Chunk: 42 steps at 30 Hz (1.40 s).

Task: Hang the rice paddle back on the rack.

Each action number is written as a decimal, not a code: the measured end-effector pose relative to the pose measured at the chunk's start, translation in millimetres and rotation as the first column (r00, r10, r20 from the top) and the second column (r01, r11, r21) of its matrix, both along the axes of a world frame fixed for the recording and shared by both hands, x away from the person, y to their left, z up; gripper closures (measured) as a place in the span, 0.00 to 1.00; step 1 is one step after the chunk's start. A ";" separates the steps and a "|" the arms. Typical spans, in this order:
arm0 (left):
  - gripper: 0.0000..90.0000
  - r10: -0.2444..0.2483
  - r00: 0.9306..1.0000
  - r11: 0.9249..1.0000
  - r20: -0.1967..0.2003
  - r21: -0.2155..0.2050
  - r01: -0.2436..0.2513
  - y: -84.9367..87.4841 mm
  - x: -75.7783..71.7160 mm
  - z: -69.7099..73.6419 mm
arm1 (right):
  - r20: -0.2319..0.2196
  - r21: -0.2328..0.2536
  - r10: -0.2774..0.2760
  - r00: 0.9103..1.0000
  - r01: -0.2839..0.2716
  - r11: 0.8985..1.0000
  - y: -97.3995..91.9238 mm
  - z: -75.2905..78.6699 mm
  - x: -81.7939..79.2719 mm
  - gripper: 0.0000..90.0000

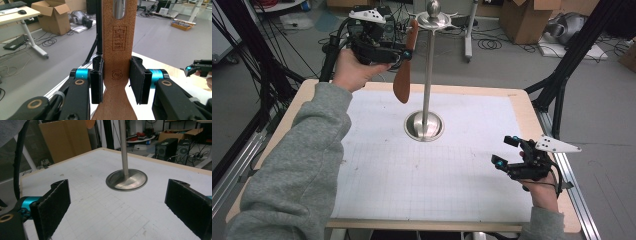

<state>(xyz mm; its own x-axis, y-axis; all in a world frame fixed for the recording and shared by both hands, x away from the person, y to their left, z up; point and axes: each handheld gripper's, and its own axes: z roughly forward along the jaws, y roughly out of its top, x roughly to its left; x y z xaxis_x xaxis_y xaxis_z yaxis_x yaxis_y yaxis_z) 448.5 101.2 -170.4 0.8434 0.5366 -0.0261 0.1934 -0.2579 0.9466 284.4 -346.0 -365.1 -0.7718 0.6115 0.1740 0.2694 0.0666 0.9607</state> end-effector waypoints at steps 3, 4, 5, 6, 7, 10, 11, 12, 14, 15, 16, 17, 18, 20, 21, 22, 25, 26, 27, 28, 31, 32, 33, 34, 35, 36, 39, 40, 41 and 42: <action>0.72 0.000 1.000 1.000 0.001 -0.001 0.000 -0.6 0.9 -0.6 | -0.002 0.000 -0.001 1.000 0.001 1.000 -0.3 0.0 -0.2 0.06; 0.72 0.003 1.000 1.000 0.000 -0.004 -0.003 -0.7 1.0 -0.8 | -0.002 0.000 -0.001 1.000 0.001 1.000 -0.3 0.0 -0.2 0.06; 0.72 0.002 1.000 1.000 0.002 0.005 -0.002 -0.2 1.4 -0.7 | -0.001 0.000 -0.001 1.000 0.001 1.000 -0.5 0.0 -0.2 0.06; 0.72 0.004 1.000 1.000 0.002 0.002 -0.004 -0.4 1.3 -0.9 | -0.003 0.003 -0.003 1.000 0.003 1.000 -0.5 0.1 -0.5 0.06; 0.72 0.003 1.000 1.000 0.003 0.004 -0.003 -0.5 1.3 -0.9 | -0.003 0.003 -0.003 1.000 0.003 1.000 -0.5 0.1 -0.5 0.06; 0.72 0.006 1.000 1.000 0.005 -0.001 -0.006 -1.3 1.4 -1.4 | 0.000 0.001 0.000 1.000 0.000 1.000 -0.3 0.0 -0.3 0.06; 0.72 0.009 1.000 1.000 0.005 0.009 -0.009 -1.3 1.5 -1.5 | 0.002 -0.002 0.000 1.000 0.000 1.000 -0.3 -0.2 -0.1 0.06; 0.72 0.009 1.000 1.000 0.005 0.009 -0.009 -1.3 1.5 -1.5 | 0.002 -0.002 0.000 1.000 0.000 1.000 -0.3 -0.2 -0.1 0.06; 0.70 0.011 1.000 1.000 0.004 0.015 -0.011 -1.7 2.4 -2.8 | -0.003 0.001 -0.002 1.000 0.002 1.000 -0.4 -0.1 -0.5 0.06; 0.65 0.013 1.000 1.000 0.005 0.012 -0.013 -2.3 2.9 -3.9 | 0.000 0.001 -0.004 1.000 0.004 1.000 -0.9 -0.1 -0.5 0.06; 0.64 0.013 1.000 1.000 0.005 0.012 -0.013 -2.3 2.9 -3.9 | 0.000 0.001 -0.004 1.000 0.004 1.000 -0.9 -0.1 -0.5 0.06; 0.63 0.009 1.000 1.000 0.010 0.013 -0.009 -1.1 3.0 -3.7 | -0.001 0.007 -0.006 1.000 0.006 1.000 -2.0 0.2 -1.1 0.06; 0.61 0.009 1.000 1.000 0.015 0.009 -0.009 -0.9 2.8 -3.7 | -0.001 0.007 -0.010 1.000 0.010 1.000 -2.6 0.4 -1.4 0.06; 0.58 0.010 1.000 1.000 0.022 0.016 -0.010 -0.1 2.6 -3.6 | 0.000 0.007 -0.008 1.000 0.008 1.000 -3.2 0.5 -1.5 0.06; 0.55 0.012 1.000 1.000 0.026 0.017 -0.012 0.3 2.1 -3.7 | 0.001 0.010 -0.010 1.000 0.010 1.000 -3.3 0.5 -1.6 0.06; 0.51 0.013 0.999 1.000 0.035 0.020 -0.014 1.3 1.4 -3.9 | 0.001 0.007 -0.011 1.000 0.011 1.000 -4.0 0.3 -1.5 0.06; 0.41 0.021 0.998 1.000 0.063 0.002 -0.021 6.5 -1.1 -6.9 | -0.001 0.007 -0.013 1.000 0.013 1.000 -3.8 0.3 -1.9 0.06; 0.39 0.021 0.998 1.000 0.063 0.002 -0.021 6.5 -1.1 -6.9 | -0.001 0.007 -0.013 1.000 0.013 1.000 -3.8 0.3 -1.9 0.06; 0.36 0.024 0.997 1.000 0.072 0.000 -0.024 10.7 -2.9 -9.5 | 0.004 0.005 -0.011 1.000 0.011 1.000 -2.8 0.2 -1.7 0.06; 0.34 0.024 0.997 1.000 0.072 0.000 -0.024 10.7 -2.9 -9.5 | 0.004 0.005 -0.011 1.000 0.011 1.000 -2.8 0.2 -1.7 0.06; 0.23 0.023 0.995 1.000 0.093 0.013 -0.024 20.9 -8.0 -17.7 | -0.002 -0.001 -0.005 1.000 0.005 1.000 -0.5 0.2 -1.8 0.06; 0.22 0.023 0.995 1.000 0.093 0.013 -0.024 20.9 -8.0 -17.7 | -0.002 -0.001 -0.005 1.000 0.005 1.000 -0.5 0.2 -1.8 0.06; 0.22 0.019 0.996 1.000 0.091 0.008 -0.019 24.5 -9.4 -20.1 | 0.000 -0.004 -0.004 1.000 0.004 1.000 -0.2 0.1 -1.4 0.06; 0.22 0.015 0.996 1.000 0.090 0.005 -0.016 26.8 -10.4 -21.3 | -0.004 -0.001 -0.004 1.000 0.004 1.000 0.7 0.0 -1.5 0.06; 0.21 0.014 0.996 1.000 0.093 -0.002 -0.014 30.4 -11.8 -23.1 | 0.000 -0.003 -0.004 1.000 0.004 1.000 0.9 -0.1 -1.2 0.06; 0.20 0.009 0.996 1.000 0.094 -0.016 -0.008 35.2 -14.0 -25.0 | 0.003 -0.007 -0.003 1.000 0.003 1.000 1.4 -0.3 -0.7 0.06; 0.20 0.003 0.995 1.000 0.104 -0.030 0.000 40.3 -16.6 -27.2 | -0.004 -0.009 -0.004 1.000 0.004 1.000 1.6 -0.3 -0.8 0.06; 0.20 -0.006 0.994 0.999 0.107 -0.031 0.009 42.4 -17.8 -28.2 | -0.007 -0.005 -0.006 1.000 0.006 1.000 1.9 -0.2 -0.7 0.06; 0.20 -0.005 0.994 0.999 0.112 -0.034 0.009 44.2 -19.1 -29.2 | 0.002 -0.009 -0.005 1.000 0.005 1.000 1.5 -0.3 -0.1 0.06; 0.20 -0.004 0.994 0.999 0.111 -0.041 0.008 45.7 -20.2 -30.5 | 0.001 -0.008 -0.004 1.000 0.004 1.000 1.4 -0.2 -0.1 0.06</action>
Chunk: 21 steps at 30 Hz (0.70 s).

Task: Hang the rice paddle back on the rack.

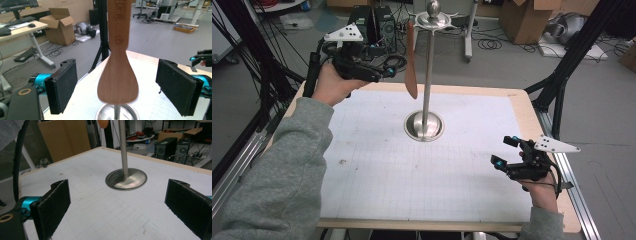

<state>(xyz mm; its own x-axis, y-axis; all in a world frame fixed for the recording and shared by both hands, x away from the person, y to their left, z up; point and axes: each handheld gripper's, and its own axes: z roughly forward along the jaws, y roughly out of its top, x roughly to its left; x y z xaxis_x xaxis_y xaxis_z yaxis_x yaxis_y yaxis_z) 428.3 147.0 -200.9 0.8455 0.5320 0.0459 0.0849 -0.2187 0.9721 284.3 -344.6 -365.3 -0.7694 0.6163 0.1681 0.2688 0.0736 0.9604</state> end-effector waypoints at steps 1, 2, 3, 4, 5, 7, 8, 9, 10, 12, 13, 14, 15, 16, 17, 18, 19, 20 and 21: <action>0.20 0.002 1.000 1.000 -0.003 0.002 -0.002 2.4 -1.6 -2.3 | -0.001 0.005 -0.002 1.000 0.002 1.000 -0.4 0.4 -0.2 0.06; 0.20 0.002 1.000 1.000 -0.003 0.002 -0.002 2.4 -1.6 -2.3 | -0.001 0.005 -0.002 1.000 0.002 1.000 -0.4 0.4 -0.2 0.06; 0.20 0.006 1.000 1.000 0.001 0.007 -0.006 4.1 -3.1 -4.0 | 0.004 0.003 -0.004 1.000 0.004 1.000 -1.2 1.0 -0.7 0.06; 0.20 0.009 1.000 1.000 0.002 0.006 -0.009 4.9 -4.2 -4.9 | 0.004 0.003 -0.004 1.000 0.004 1.000 -1.2 1.0 -0.7 0.06; 0.20 0.008 1.000 1.000 0.004 0.004 -0.008 6.4 -6.1 -6.6 | 0.010 0.005 -0.004 1.000 0.004 1.000 -1.7 1.7 -1.1 0.06; 0.20 0.006 1.000 1.000 0.006 0.000 -0.006 8.2 -9.0 -8.8 | 0.006 0.008 -0.006 1.000 0.006 1.000 -1.6 2.4 -1.8 0.06; 0.20 0.005 1.000 1.000 0.006 -0.003 -0.005 8.9 -10.8 -10.2 | 0.006 0.008 -0.006 1.000 0.006 1.000 -1.6 2.4 -1.8 0.06; 0.20 0.006 1.000 1.000 0.005 -0.001 -0.006 9.8 -12.8 -11.8 | 0.012 0.007 -0.005 1.000 0.005 1.000 -1.4 2.6 -1.8 0.06; 0.20 0.007 1.000 1.000 0.007 0.003 -0.007 10.7 -14.1 -13.3 | 0.013 0.006 -0.004 1.000 0.004 1.000 -0.9 2.8 -1.9 0.06; 0.20 0.010 1.000 1.000 0.003 0.005 -0.010 12.0 -16.9 -17.0 | 0.013 0.003 -0.002 1.000 0.002 1.000 -0.1 3.0 -2.0 0.06; 0.20 0.011 1.000 1.000 0.005 0.009 -0.011 12.7 -18.1 -18.1 | 0.011 0.004 -0.001 1.000 0.001 1.000 0.2 3.2 -2.3 0.06; 0.20 0.011 1.000 1.000 0.007 0.007 -0.011 14.1 -20.3 -20.2 | 0.017 0.001 0.000 1.000 0.000 1.000 0.2 3.3 -2.0 0.06; 0.20 0.011 1.000 1.000 0.006 0.004 -0.011 15.2 -22.1 -21.7 | 0.019 0.001 0.000 1.000 0.000 1.000 0.9 4.2 -2.5 0.06; 0.20 0.014 1.000 1.000 0.007 0.003 -0.014 16.1 -23.5 -22.7 | 0.019 0.001 0.000 1.000 0.000 1.000 0.9 4.2 -2.5 0.06; 0.20 0.017 1.000 1.000 0.010 -0.001 -0.017 17.4 -25.5 -23.9 | 0.020 0.002 0.001 1.000 -0.001 1.000 1.2 4.6 -2.8 0.06; 0.20 0.019 1.000 1.000 0.011 -0.003 -0.019 18.8 -27.5 -25.1 | 0.025 0.001 0.003 1.000 -0.003 1.000 1.7 5.2 -2.8 0.06; 0.20 0.021 1.000 1.000 0.008 0.000 -0.021 22.3 -31.1 -26.9 | 0.026 0.003 0.005 1.000 -0.005 1.000 2.9 6.3 -3.3 0.06; 0.20 0.021 1.000 1.000 0.008 0.000 -0.021 22.3 -31.1 -26.9 | 0.027 0.004 0.003 1.000 -0.003 1.000 3.4 6.4 -3.1 0.06; 0.21 0.021 1.000 1.000 0.000 -0.001 -0.021 24.0 -32.6 -28.1 | 0.023 0.005 0.008 1.000 -0.008 1.000 4.0 6.2 -3.1 0.06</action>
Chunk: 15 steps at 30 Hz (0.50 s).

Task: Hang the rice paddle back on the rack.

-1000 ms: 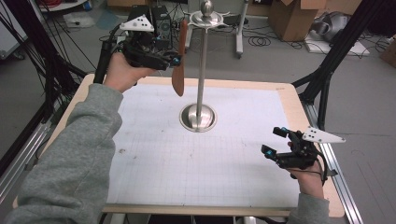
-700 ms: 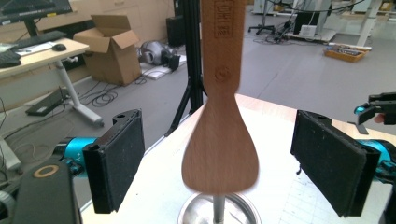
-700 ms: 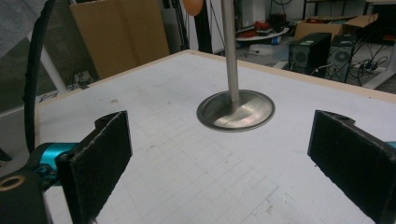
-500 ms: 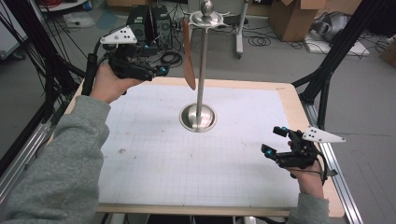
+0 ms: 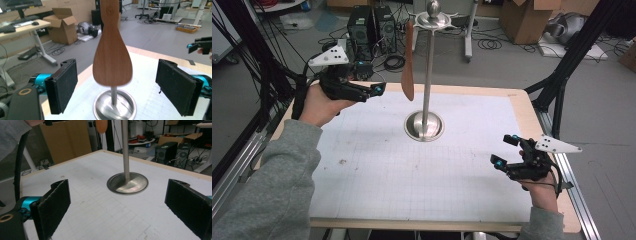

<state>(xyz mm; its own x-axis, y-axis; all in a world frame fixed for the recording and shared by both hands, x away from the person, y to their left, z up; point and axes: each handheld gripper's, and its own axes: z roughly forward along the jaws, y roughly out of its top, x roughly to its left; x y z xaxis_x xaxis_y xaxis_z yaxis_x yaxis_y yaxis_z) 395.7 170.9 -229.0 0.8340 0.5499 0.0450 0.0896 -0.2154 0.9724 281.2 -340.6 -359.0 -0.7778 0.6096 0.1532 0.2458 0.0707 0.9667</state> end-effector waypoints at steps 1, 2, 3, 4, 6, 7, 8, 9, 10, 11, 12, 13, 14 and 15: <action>0.21 0.006 1.000 1.000 -0.011 0.004 -0.006 3.8 -2.7 -2.6 | -0.002 -0.005 0.001 1.000 -0.001 1.000 0.4 -0.1 0.3 0.06; 0.21 0.006 1.000 1.000 -0.011 0.004 -0.006 3.8 -2.7 -2.6 | 0.005 -0.005 0.004 1.000 -0.004 1.000 1.0 -0.4 1.3 0.06; 0.21 0.008 1.000 1.000 -0.013 0.013 -0.008 5.9 -3.8 -3.9 | 0.003 -0.007 0.003 1.000 -0.003 1.000 1.3 -0.6 1.7 0.06; 0.21 0.011 1.000 1.000 -0.011 0.012 -0.011 7.7 -5.1 -5.4 | 0.003 -0.007 0.003 1.000 -0.003 1.000 1.3 -0.6 1.7 0.06; 0.20 0.014 1.000 1.000 -0.010 0.004 -0.014 11.7 -7.2 -8.8 | 0.003 -0.003 0.007 1.000 -0.007 1.000 1.7 -0.7 2.8 0.06; 0.20 0.016 1.000 1.000 -0.010 0.001 -0.016 13.5 -8.1 -10.7 | 0.003 -0.003 0.005 1.000 -0.005 1.000 1.8 -0.7 3.3 0.06; 0.20 0.021 1.000 1.000 -0.008 0.004 -0.021 15.4 -8.7 -12.7 | 0.002 -0.001 0.005 1.000 -0.005 1.000 1.9 -1.1 4.5 0.06; 0.20 0.022 1.000 1.000 -0.010 0.003 -0.022 17.1 -9.2 -14.8 | 0.002 -0.001 0.005 1.000 -0.005 1.000 1.9 -1.1 4.5 0.06; 0.20 0.026 1.000 1.000 -0.013 0.004 -0.026 20.4 -10.5 -18.7 | -0.001 -0.001 0.004 1.000 -0.004 1.000 2.0 -1.7 5.5 0.06; 0.19 0.026 1.000 1.000 -0.013 0.004 -0.026 20.4 -10.5 -18.7 | -0.001 -0.001 0.004 1.000 -0.004 1.000 2.0 -1.7 5.5 0.06; 0.19 0.027 1.000 1.000 -0.013 0.001 -0.027 22.5 -11.6 -21.1 | -0.002 0.001 0.004 1.000 -0.004 1.000 2.1 -1.8 6.0 0.06; 0.19 0.029 1.000 1.000 -0.010 -0.003 -0.029 24.1 -12.5 -23.0 | -0.003 0.000 0.006 1.000 -0.006 1.000 1.9 -2.1 6.4 0.06; 0.19 0.031 0.999 1.000 -0.009 -0.003 -0.031 25.3 -13.3 -24.3 | -0.001 0.000 0.004 1.000 -0.004 1.000 2.0 -2.2 6.9 0.06; 0.19 0.033 0.999 0.999 -0.009 -0.004 -0.033 27.0 -14.6 -26.3 | -0.001 -0.002 0.004 1.000 -0.004 1.000 1.8 -2.2 7.1 0.06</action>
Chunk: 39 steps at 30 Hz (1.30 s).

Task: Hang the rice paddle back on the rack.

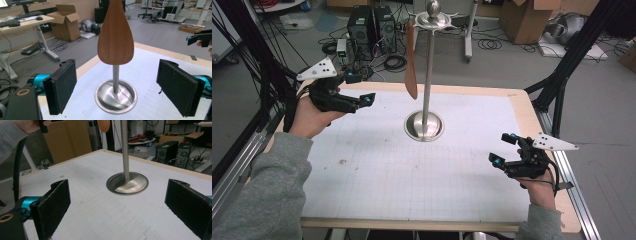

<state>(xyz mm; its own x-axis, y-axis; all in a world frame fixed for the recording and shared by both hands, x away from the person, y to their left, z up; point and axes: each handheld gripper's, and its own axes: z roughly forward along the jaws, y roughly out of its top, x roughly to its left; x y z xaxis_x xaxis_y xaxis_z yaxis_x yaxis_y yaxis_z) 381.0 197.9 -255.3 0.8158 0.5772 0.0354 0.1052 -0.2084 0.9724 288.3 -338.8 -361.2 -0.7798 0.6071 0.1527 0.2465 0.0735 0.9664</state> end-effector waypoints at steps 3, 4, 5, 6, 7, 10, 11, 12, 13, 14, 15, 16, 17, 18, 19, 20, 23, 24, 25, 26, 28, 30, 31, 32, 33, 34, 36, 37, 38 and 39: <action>0.19 0.003 1.000 1.000 0.006 0.007 -0.003 3.8 -2.9 -3.7 | -0.002 0.002 -0.001 1.000 0.001 1.000 0.0 -0.3 1.0 0.06; 0.19 0.006 1.000 1.000 0.006 0.002 -0.006 4.6 -4.3 -5.2 | -0.002 0.002 -0.001 1.000 0.001 1.000 0.0 -0.3 1.0 0.06; 0.19 0.009 1.000 1.000 0.008 0.002 -0.009 5.5 -5.8 -7.0 | 0.002 0.005 -0.001 1.000 0.001 1.000 0.4 -0.4 1.7 0.06; 0.19 0.010 1.000 1.000 0.009 0.004 -0.010 6.4 -6.6 -7.9 | 0.002 0.005 -0.001 1.000 0.001 1.000 0.4 -0.4 1.7 0.06; 0.19 0.011 1.000 1.000 0.009 0.001 -0.011 7.2 -8.0 -9.7 | 0.004 0.004 0.000 1.000 0.000 1.000 0.7 -0.6 2.2 0.06; 0.19 0.016 1.000 1.000 0.013 0.011 -0.016 9.3 -10.4 -13.7 | -0.003 0.004 0.000 1.000 0.000 1.000 1.1 -0.7 2.3 0.06; 0.18 0.021 1.000 1.000 0.015 0.013 -0.021 10.0 -11.5 -15.6 | -0.003 0.004 0.000 1.000 0.000 1.000 1.4 -0.9 2.6 0.06; 0.18 0.024 1.000 1.000 0.017 0.011 -0.024 10.7 -12.2 -16.6 | 0.000 0.003 0.001 1.000 -0.001 1.000 1.8 -1.1 3.3 0.06; 0.18 0.026 1.000 1.000 0.016 0.008 -0.026 11.7 -13.0 -18.0 | 0.000 0.003 0.001 1.000 -0.001 1.000 2.0 -1.1 3.5 0.06; 0.18 0.028 0.999 1.000 0.016 0.006 -0.028 12.8 -13.8 -19.4 | -0.006 0.003 0.001 1.000 -0.001 1.000 2.4 -1.2 3.3 0.06; 0.18 0.031 0.999 0.999 0.016 0.004 -0.031 13.9 -14.7 -20.9 | -0.003 0.003 0.002 1.000 -0.002 1.000 2.6 -1.3 3.6 0.06; 0.18 0.033 0.999 0.999 0.017 0.000 -0.033 15.0 -15.3 -22.9 | -0.003 0.003 0.002 1.000 -0.002 1.000 2.6 -1.3 3.6 0.06; 0.18 0.036 0.999 0.999 0.016 0.000 -0.036 16.6 -16.5 -25.1 | -0.003 0.002 0.002 1.000 -0.002 1.000 3.3 -1.6 4.2 0.06; 0.18 0.038 0.999 0.999 0.017 -0.002 -0.038 17.5 -17.0 -26.5 | -0.003 0.002 0.002 1.000 -0.002 1.000 3.3 -1.6 4.2 0.06; 0.18 0.040 0.999 0.999 0.011 -0.004 -0.040 20.3 -18.3 -30.0 | -0.004 0.001 0.004 1.000 -0.004 1.000 3.9 -1.9 4.8 0.06; 0.18 0.040 0.999 0.999 0.011 -0.004 -0.040 20.3 -18.3 -30.0 | -0.001 -0.003 0.004 1.000 -0.004 1.000 4.0 -2.1 5.1 0.06; 0.18 0.054 0.998 0.998 0.008 -0.030 -0.054 23.9 -20.5 -34.9 | 0.000 -0.003 0.000 1.000 0.000 1.000 4.7 -1.9 5.2 0.06; 0.18 0.056 0.998 0.998 0.009 -0.032 -0.056 25.5 -21.1 -36.5 | 0.001 -0.003 -0.001 1.000 0.001 1.000 4.7 -1.8 5.1 0.06; 0.17 0.060 0.998 0.998 0.006 -0.035 -0.060 26.7 -22.0 -38.3 | 0.001 0.000 -0.003 1.000 0.003 1.000 4.8 -1.7 4.9 0.06; 0.17 0.063 0.998 0.997 0.004 -0.039 -0.063 27.6 -22.9 -40.2 | 0.001 0.000 -0.003 1.000 0.003 1.000 4.8 -1.7 4.9 0.06; 0.17 0.072 0.997 0.997 0.007 -0.041 -0.071 29.8 -24.6 -43.8 | 0.002 0.005 -0.005 1.000 0.005 1.000 4.7 -1.3 4.7 0.06; 0.17 0.079 0.997 0.996 0.005 -0.047 -0.079 32.1 -26.3 -47.2 | 0.010 0.005 -0.006 1.000 0.006 1.000 4.2 -1.2 5.0 0.06; 0.17 0.083 0.997 0.995 0.006 -0.050 -0.082 33.3 -27.5 -48.8 | 0.010 0.005 -0.007 1.000 0.007 1.000 4.2 -1.1 4.8 0.06; 0.17 0.087 0.996 0.994 0.019 -0.062 -0.086 36.0 -31.4 -51.4 | 0.010 0.005 -0.007 1.000 0.007 1.000 4.2 -1.1 4.7 0.06; 0.17 0.087 0.996 0.994 0.019 -0.062 -0.086 36.0 -31.4 -51.4 | 0.010 0.005 -0.007 1.000 0.007 1.000 4.2 -1.1 4.7 0.06; 0.17 0.089 0.996 0.994 0.025 -0.064 -0.087 38.3 -33.3 -52.5 | 0.006 0.005 -0.007 1.000 0.007 1.000 4.3 -1.0 4.2 0.06; 0.17 0.096 0.995 0.993 0.023 -0.076 -0.094 41.7 -35.5 -54.4 | 0.005 0.007 -0.007 1.000 0.007 1.000 4.7 -0.9 4.0 0.06; 0.17 0.098 0.995 0.992 0.023 -0.081 -0.096 44.1 -36.5 -55.5 | 0.005 0.007 -0.007 1.000 0.007 1.000 4.7 -0.9 4.0 0.06; 0.17 0.107 0.994 0.991 0.022 -0.085 -0.105 46.6 -37.7 -57.1 | 0.006 0.009 -0.009 1.000 0.009 1.000 5.0 -0.9 4.1 0.06; 0.17 0.111 0.994 0.990 0.021 -0.091 -0.109 48.4 -38.6 -58.6 | 0.011 0.007 -0.006 1.000 0.006 1.000 5.2 -0.9 4.4 0.06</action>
